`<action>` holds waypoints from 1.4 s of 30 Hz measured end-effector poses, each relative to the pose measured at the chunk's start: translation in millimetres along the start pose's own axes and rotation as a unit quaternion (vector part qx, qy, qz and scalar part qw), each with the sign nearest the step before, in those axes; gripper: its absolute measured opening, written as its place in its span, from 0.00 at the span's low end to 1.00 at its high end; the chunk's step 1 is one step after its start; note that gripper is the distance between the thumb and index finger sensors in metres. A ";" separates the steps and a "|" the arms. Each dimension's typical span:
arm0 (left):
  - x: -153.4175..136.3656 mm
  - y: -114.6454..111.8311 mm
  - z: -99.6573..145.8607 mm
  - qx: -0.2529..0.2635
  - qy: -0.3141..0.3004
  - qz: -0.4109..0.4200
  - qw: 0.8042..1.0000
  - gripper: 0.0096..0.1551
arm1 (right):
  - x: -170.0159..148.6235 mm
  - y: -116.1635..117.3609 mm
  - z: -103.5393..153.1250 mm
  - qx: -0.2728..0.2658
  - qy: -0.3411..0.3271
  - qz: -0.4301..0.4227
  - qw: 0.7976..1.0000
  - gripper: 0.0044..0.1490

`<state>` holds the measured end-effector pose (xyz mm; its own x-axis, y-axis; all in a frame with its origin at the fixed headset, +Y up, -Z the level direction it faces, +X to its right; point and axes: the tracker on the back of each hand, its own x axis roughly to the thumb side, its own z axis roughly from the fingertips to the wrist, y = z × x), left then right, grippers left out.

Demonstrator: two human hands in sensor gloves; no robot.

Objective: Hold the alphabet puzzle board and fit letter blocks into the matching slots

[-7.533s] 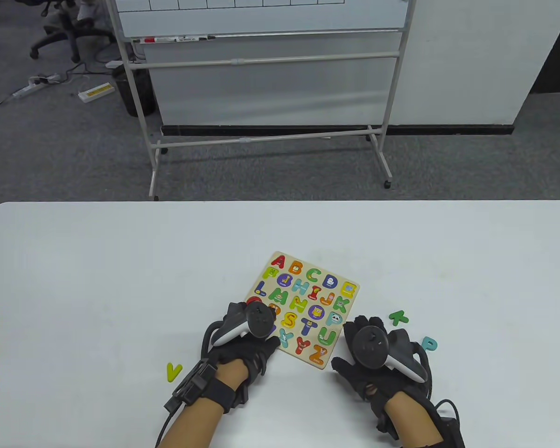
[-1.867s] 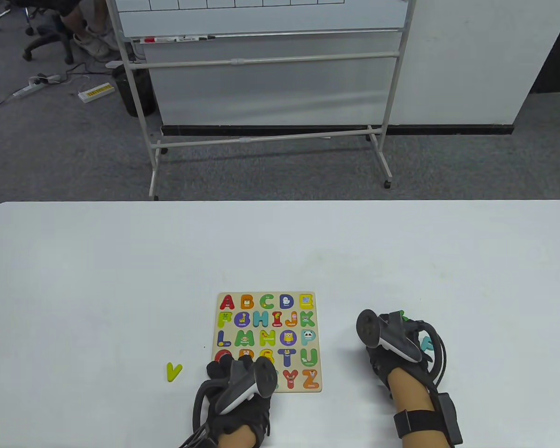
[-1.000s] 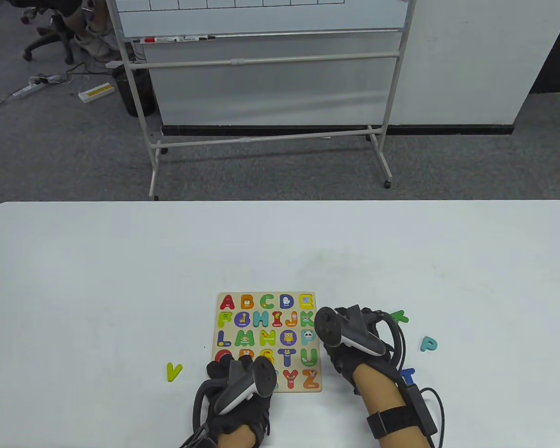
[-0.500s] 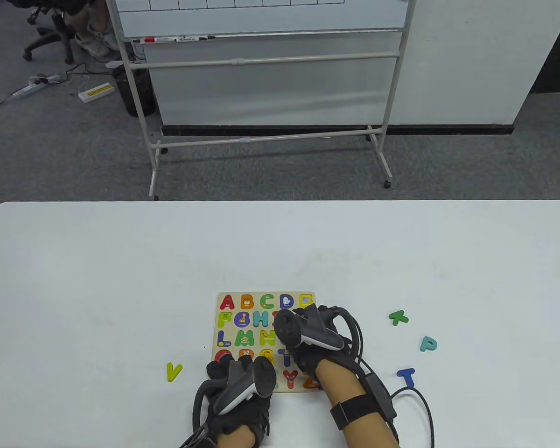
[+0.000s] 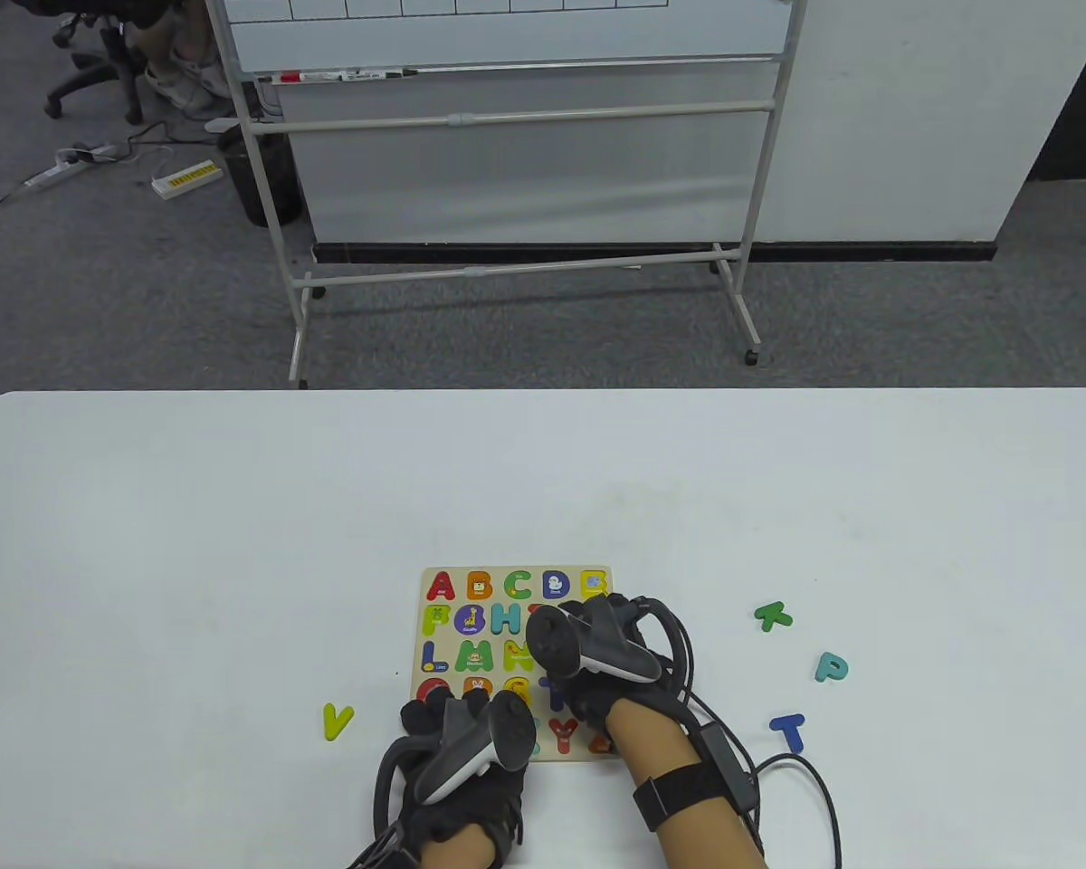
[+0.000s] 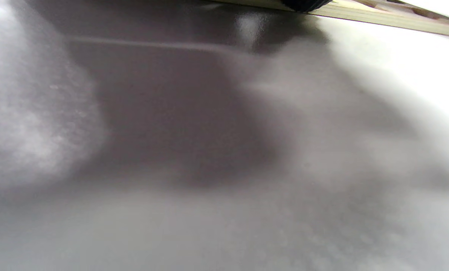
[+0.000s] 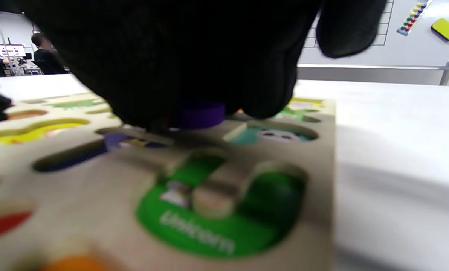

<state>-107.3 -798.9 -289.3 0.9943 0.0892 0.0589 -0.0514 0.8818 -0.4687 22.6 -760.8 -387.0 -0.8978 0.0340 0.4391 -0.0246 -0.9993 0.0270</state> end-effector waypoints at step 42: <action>-1.3 -0.8 -0.4 -0.004 -0.002 0.004 1.000 0.49 | -142.2 -37.3 110.5 0.099 0.219 0.021 0.970 0.48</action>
<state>-108.4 -799.9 -289.4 0.9934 0.0978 0.0594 -0.0579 0.8770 -0.4770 199.8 -726.9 -351.3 -0.9980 -0.0596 0.0211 0.0627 -0.9762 0.2077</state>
